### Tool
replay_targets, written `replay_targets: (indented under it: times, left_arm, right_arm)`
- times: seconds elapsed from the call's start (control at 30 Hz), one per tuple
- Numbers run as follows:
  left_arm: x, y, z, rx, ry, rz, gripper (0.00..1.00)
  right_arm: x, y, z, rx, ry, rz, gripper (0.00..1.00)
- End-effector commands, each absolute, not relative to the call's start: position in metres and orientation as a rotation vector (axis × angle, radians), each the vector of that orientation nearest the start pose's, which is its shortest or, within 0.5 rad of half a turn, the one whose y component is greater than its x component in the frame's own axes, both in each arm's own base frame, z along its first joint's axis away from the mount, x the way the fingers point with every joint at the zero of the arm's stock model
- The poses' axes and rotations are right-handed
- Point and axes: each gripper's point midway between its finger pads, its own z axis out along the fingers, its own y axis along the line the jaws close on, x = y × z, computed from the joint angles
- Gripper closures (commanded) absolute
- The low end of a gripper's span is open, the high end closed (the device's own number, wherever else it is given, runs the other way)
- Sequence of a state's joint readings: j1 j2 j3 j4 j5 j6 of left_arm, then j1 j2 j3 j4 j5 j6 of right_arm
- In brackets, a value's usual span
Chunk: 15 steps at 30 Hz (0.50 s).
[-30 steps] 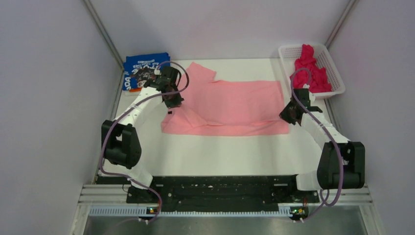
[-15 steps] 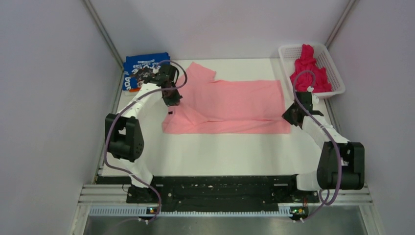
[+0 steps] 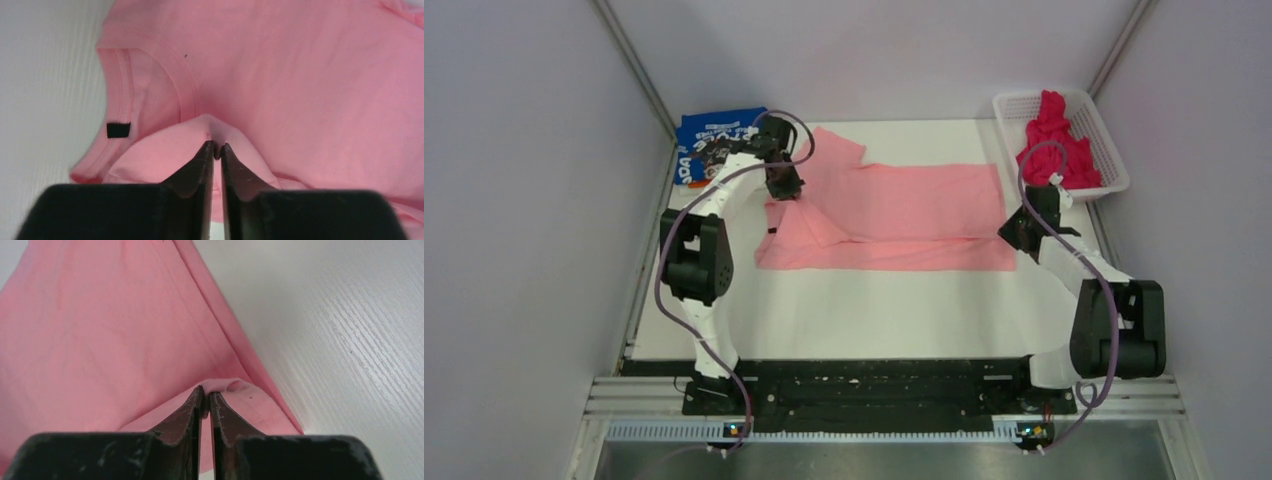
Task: Fold and stack the t-shirts
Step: Fold the flattened tshirt in 1/3 of the way
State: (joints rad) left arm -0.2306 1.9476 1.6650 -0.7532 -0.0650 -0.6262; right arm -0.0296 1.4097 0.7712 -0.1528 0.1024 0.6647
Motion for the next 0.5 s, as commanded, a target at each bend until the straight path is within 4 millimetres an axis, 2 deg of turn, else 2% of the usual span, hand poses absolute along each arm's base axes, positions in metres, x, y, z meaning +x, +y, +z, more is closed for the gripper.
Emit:
replay_targets:
  times: [0.0, 0.1, 0.13, 0.17, 0.2, 0.23, 0.33, 0.37, 0.4, 0.43, 0.47]
  left_arm:
    - [0.484, -0.125, 0.115, -0.483, 2.528, -0.253, 0.72]
    - [0.503, -0.125, 0.123, -0.443, 2.51, -0.255, 0.31]
    - [0.507, -0.126, 0.129, -0.432, 2.506, -0.258, 0.13]
    - [0.508, -0.127, 0.136, -0.429, 2.501, -0.261, 0.05]
    - [0.507, -0.127, 0.146, -0.426, 2.49, -0.273, 0.03]
    - [0.503, -0.128, 0.153, -0.424, 2.483, -0.291, 0.03]
    - [0.479, -0.133, 0.16, -0.426, 2.477, -0.366, 0.01]
    - [0.465, -0.135, 0.152, -0.434, 2.488, -0.395, 0.01]
    - [0.455, -0.137, 0.155, -0.441, 2.483, -0.429, 0.01]
    - [0.442, -0.139, 0.142, -0.45, 2.497, -0.459, 0.01]
    - [0.433, -0.141, 0.137, -0.457, 2.497, -0.493, 0.01]
  right_arm:
    - [0.379, -0.014, 0.078, 0.861, 2.165, 0.16, 0.85]
    - [0.385, -0.019, 0.083, 0.867, 2.169, 0.124, 0.6]
    - [0.387, -0.02, 0.086, 0.868, 2.171, 0.12, 0.46]
    - [0.388, -0.02, 0.089, 0.865, 2.178, 0.115, 0.32]
    - [0.388, -0.021, 0.092, 0.859, 2.183, 0.108, 0.14]
    - [0.385, -0.021, 0.094, 0.861, 2.193, 0.103, 0.07]
    - [0.373, -0.015, 0.095, 0.852, 2.218, 0.127, 0.02]
    - [0.366, -0.01, 0.093, 0.844, 2.228, 0.144, 0.01]
    - [0.364, -0.004, 0.098, 0.824, 2.222, 0.166, 0.01]
    - [0.359, 0.002, 0.098, 0.796, 2.225, 0.18, 0.01]
    - [0.357, 0.014, 0.099, 0.742, 2.231, 0.202, 0.01]
